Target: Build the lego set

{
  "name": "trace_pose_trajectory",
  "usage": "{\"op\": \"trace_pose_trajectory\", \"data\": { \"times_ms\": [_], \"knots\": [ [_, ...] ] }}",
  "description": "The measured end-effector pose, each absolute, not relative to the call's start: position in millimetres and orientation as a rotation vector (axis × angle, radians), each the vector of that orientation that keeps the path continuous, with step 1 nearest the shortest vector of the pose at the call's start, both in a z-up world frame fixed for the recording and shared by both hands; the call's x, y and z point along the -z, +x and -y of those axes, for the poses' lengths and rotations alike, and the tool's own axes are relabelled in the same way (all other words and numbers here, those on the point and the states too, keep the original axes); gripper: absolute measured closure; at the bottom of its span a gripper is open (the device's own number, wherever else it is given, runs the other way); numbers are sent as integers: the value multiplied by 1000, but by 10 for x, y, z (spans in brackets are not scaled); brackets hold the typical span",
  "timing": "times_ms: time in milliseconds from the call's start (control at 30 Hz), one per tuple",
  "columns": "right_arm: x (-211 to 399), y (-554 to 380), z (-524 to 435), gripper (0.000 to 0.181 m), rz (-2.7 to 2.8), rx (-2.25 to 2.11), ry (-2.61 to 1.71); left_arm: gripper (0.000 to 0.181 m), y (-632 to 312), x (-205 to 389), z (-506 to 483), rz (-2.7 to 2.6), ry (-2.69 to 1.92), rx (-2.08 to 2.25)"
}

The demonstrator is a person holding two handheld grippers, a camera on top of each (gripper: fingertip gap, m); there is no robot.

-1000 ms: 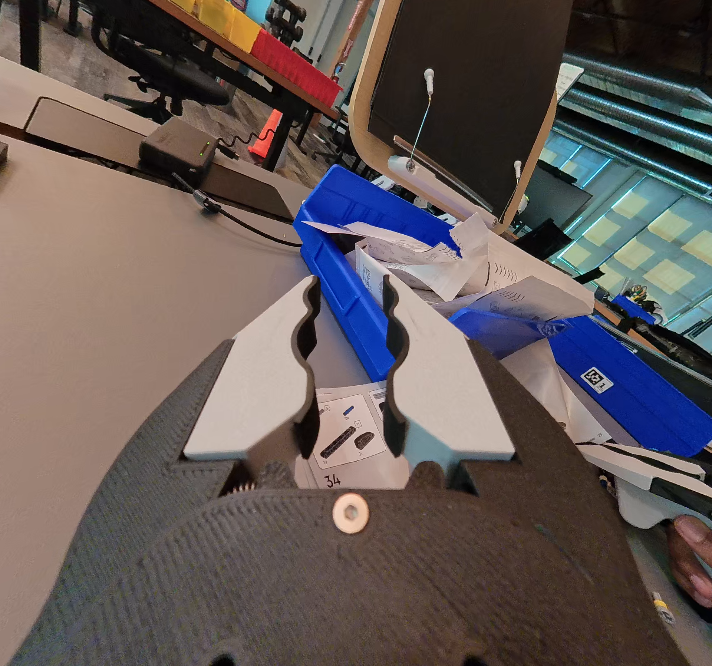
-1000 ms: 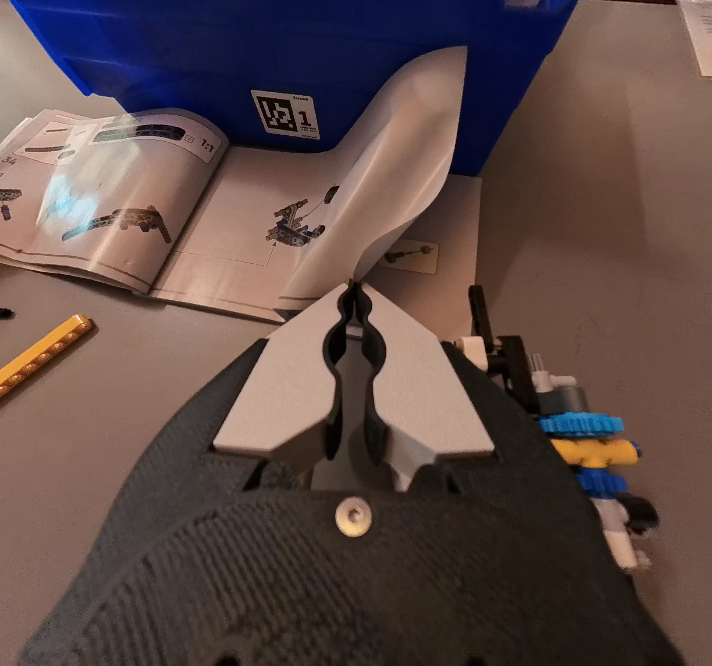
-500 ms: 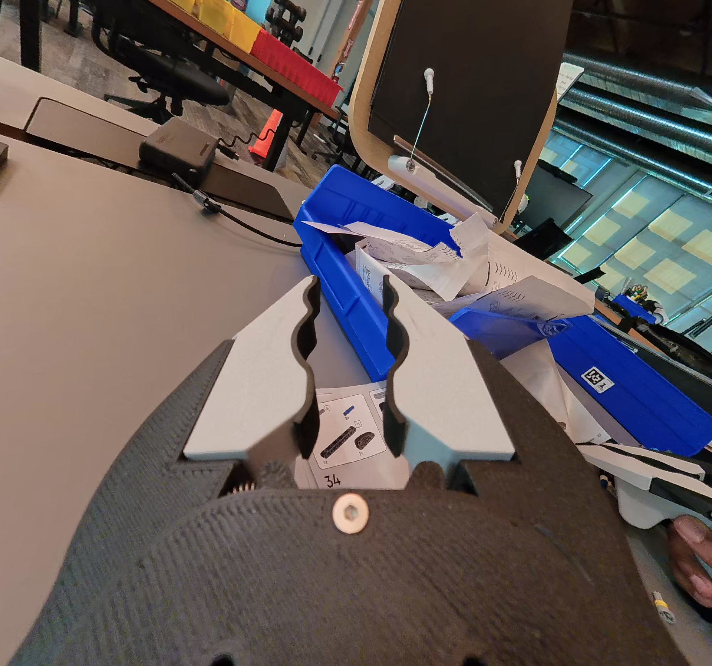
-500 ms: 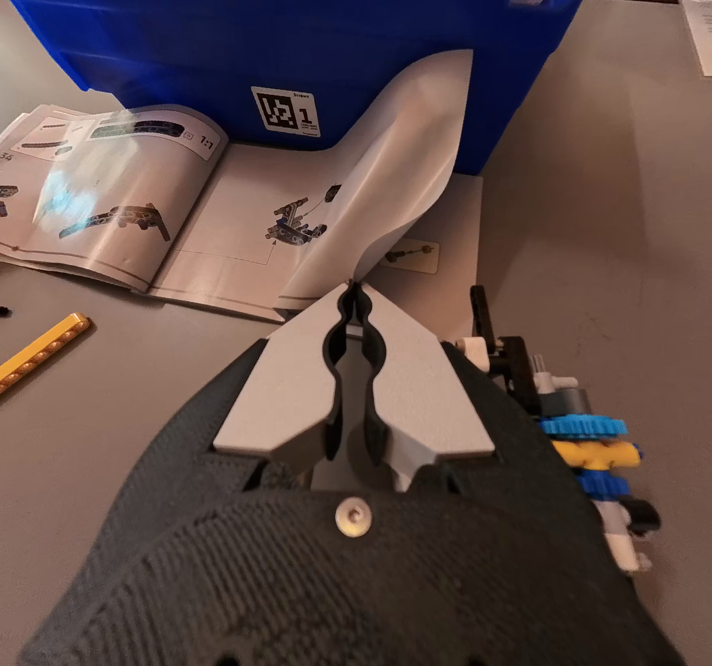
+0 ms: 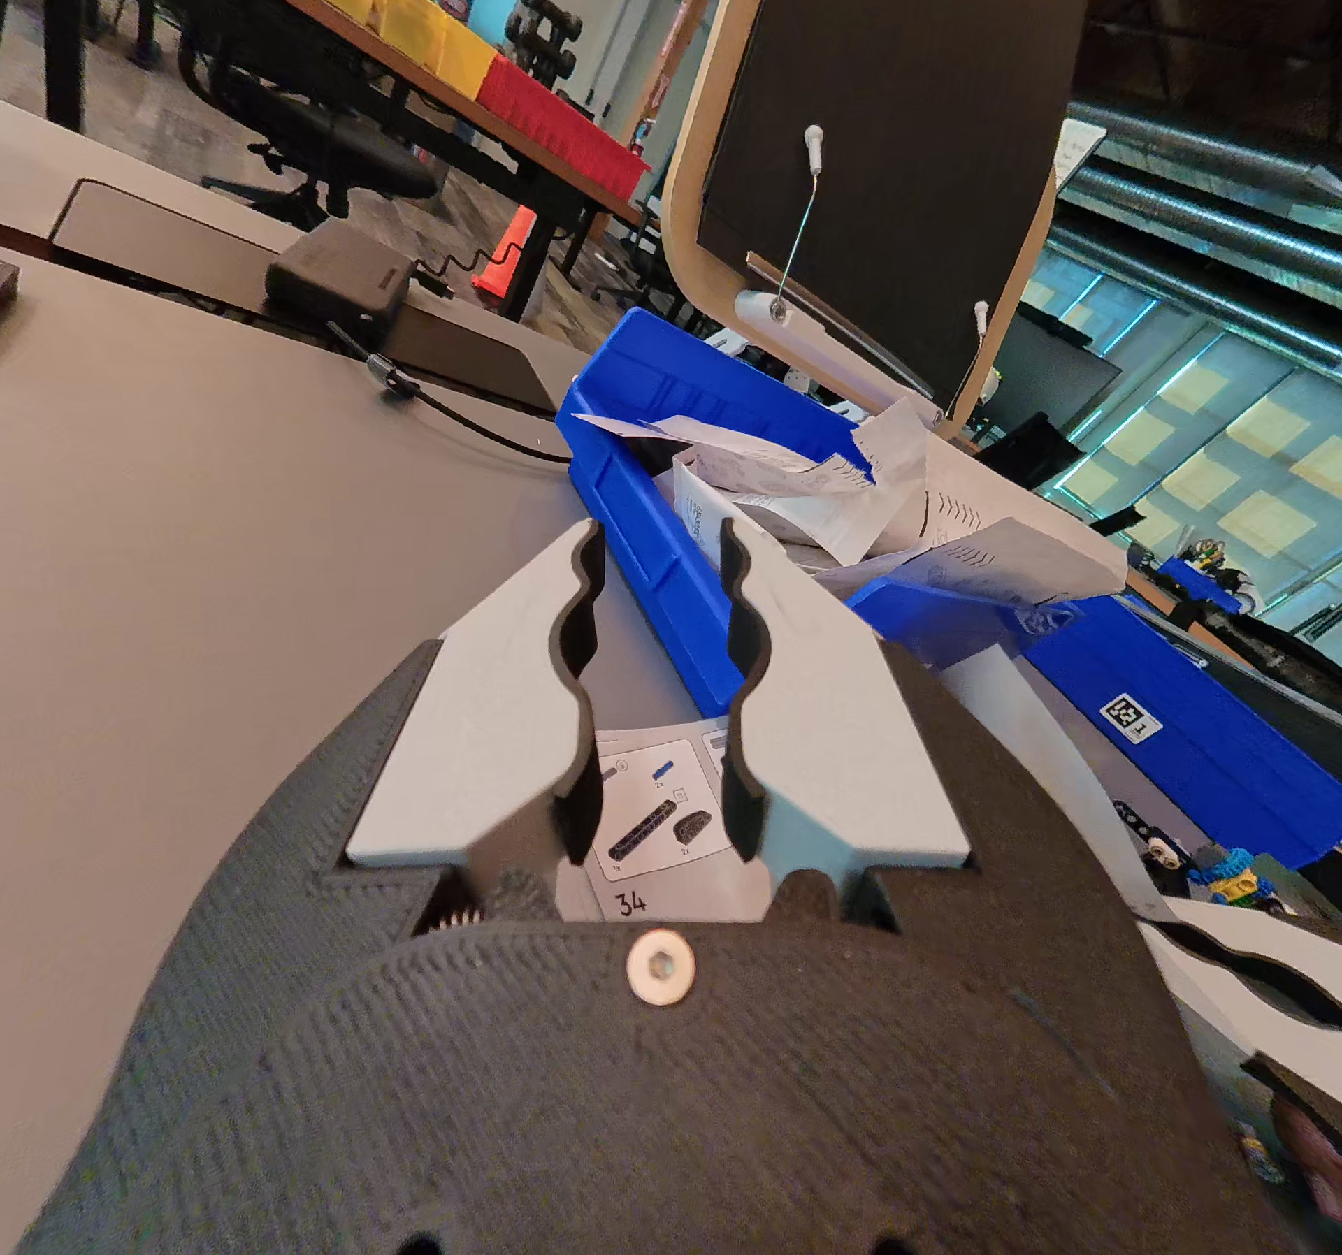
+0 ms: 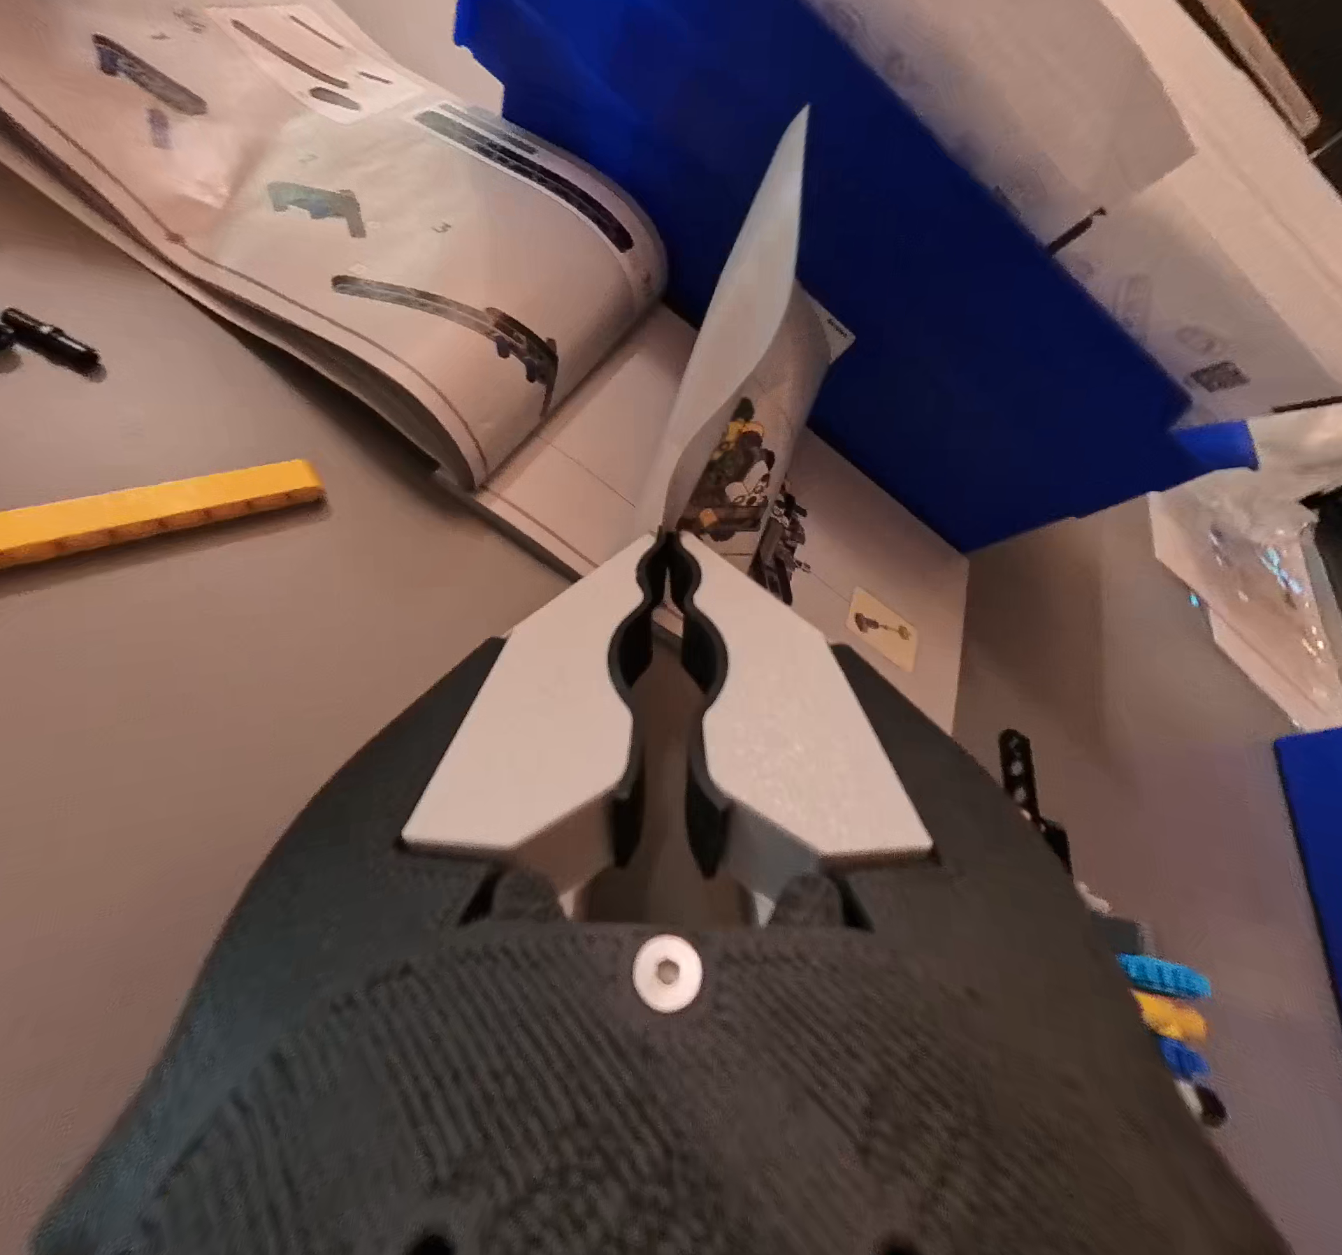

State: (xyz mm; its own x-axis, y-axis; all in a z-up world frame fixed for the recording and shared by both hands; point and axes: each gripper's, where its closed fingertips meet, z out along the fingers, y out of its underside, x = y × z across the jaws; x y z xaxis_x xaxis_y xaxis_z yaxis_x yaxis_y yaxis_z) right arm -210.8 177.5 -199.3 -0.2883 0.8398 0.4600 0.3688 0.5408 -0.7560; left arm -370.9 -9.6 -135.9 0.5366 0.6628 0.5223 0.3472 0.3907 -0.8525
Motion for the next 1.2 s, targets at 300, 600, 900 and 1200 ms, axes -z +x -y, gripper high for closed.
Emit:
{"op": "trace_pose_trajectory", "data": {
  "times_ms": [300, 600, 900, 1200],
  "knots": [
    [1786, -2047, -1722, 181, 1814, -789, -862, 150, -3673, 1304, 77, 999, -1210, -283],
    [1708, -2057, -1849, 181, 1775, -923, -976, 150, -3551, 1202, 52, 921, -1220, -399],
    [1746, -2106, -2129, 181, 1745, -857, -1046, 150, -3546, 1204, 93, 942, -1182, -365],
    [1704, -2138, -2295, 181, 1678, -990, -1214, 151, -3585, 1206, 176, 974, -1133, -336]
  ]
}}
